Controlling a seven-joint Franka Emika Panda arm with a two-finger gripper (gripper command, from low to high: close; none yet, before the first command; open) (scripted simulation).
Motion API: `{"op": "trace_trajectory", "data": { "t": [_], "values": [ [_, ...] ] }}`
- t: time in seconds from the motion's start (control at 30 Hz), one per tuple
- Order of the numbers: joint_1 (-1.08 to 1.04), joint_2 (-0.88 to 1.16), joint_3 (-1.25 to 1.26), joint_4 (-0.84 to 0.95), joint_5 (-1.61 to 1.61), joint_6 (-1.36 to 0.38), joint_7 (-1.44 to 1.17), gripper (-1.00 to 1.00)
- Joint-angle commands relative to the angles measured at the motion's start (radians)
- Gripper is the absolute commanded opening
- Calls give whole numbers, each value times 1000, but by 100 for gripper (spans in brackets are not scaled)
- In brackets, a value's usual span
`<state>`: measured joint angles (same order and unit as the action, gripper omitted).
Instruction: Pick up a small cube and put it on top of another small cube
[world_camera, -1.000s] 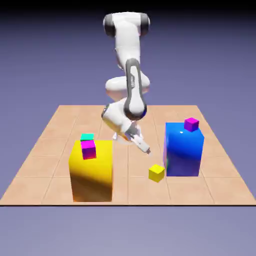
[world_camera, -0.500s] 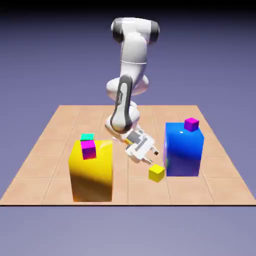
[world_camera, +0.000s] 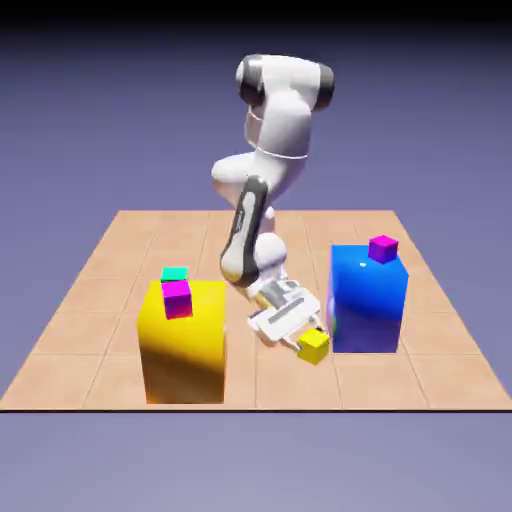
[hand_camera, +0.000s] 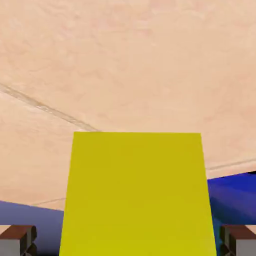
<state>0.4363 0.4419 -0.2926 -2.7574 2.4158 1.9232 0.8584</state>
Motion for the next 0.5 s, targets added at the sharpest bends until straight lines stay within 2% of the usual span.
{"op": "trace_trajectory", "data": {
  "t": [0.0, 0.37, 0.47],
  "values": [
    [0, 0, 0, 0, 0, 0, 0, -100],
    [258, -172, -359, -148, -133, 7, 59, -100],
    [315, -165, -381, -57, -184, 137, 49, -100]
  ]
}}
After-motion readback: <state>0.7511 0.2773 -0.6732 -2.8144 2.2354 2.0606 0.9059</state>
